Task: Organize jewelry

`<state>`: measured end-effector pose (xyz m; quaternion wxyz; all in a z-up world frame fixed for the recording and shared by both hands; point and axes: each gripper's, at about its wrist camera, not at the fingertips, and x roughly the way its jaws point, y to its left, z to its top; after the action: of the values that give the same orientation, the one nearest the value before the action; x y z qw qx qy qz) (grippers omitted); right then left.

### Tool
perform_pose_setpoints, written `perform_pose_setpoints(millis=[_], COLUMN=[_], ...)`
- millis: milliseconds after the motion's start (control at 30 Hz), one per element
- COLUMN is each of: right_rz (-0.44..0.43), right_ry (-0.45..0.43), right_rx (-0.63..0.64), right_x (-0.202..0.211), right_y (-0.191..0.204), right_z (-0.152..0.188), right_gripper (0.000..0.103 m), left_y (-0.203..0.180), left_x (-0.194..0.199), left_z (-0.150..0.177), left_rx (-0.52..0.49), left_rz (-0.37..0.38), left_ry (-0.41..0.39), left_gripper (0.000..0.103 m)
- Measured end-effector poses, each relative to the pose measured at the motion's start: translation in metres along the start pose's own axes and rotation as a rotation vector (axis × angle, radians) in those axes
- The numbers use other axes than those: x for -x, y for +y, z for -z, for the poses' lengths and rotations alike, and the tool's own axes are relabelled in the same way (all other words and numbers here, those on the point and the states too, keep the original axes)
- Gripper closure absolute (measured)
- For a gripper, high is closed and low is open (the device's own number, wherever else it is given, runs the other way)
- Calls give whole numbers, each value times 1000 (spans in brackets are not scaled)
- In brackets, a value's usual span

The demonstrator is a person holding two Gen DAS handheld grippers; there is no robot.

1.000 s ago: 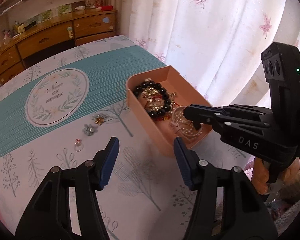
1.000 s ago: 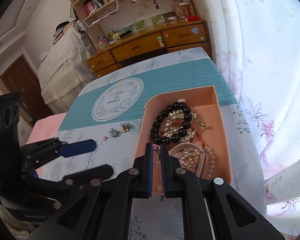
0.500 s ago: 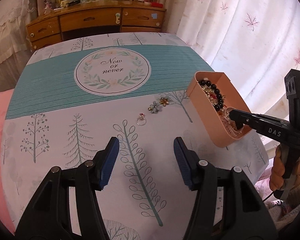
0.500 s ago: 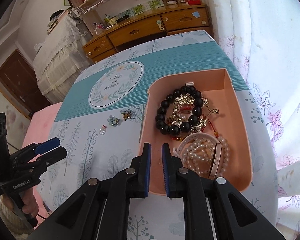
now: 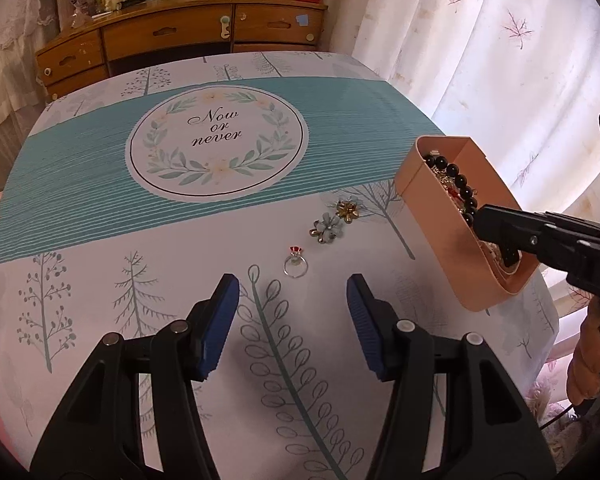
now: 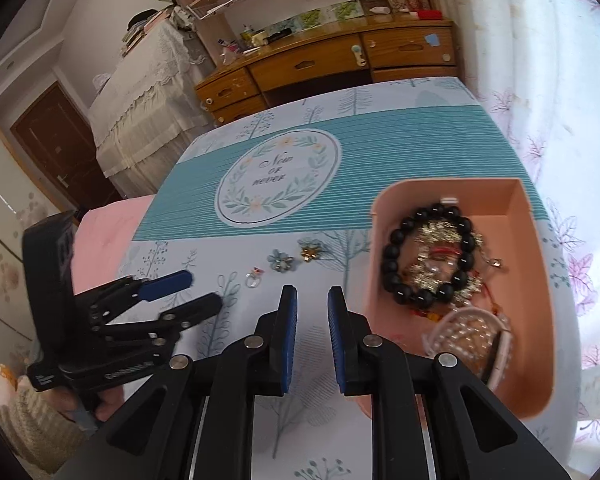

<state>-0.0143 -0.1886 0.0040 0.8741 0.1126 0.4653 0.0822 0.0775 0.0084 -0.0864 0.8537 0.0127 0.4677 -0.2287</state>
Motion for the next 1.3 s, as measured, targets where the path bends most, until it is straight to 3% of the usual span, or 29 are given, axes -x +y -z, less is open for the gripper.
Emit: perform_pose_setpoints(millis=[100,567,800,1033,1200,1300], right_rz=[-14,-39,-41,-53,-66,-41], right_ry=[2,13,23,44,111,149], right_rx=[13,16,16,-4,-67,-107], right_x=[-7,-27,-37,-46,-64,-76], right_y=[7,6,4,-1,-3,-3], right_z=[-7,-27,-32,-44,-59,-68], right_gripper=[87,87,87,87,87,66], left_y=[-1,-12,-10,9,26,34], left_x=[-16,-54,-50,-23,-4,6], left_z=[-7,-23,-21,-19,-14,-11], left_rx=[-1,-45,-48,16,67,96], left_rz=[14,-18,-39,-51,-56,-56], left_ry=[18,50,30,-17,-32,-42], left_gripper=[64,94,97,97,97,97])
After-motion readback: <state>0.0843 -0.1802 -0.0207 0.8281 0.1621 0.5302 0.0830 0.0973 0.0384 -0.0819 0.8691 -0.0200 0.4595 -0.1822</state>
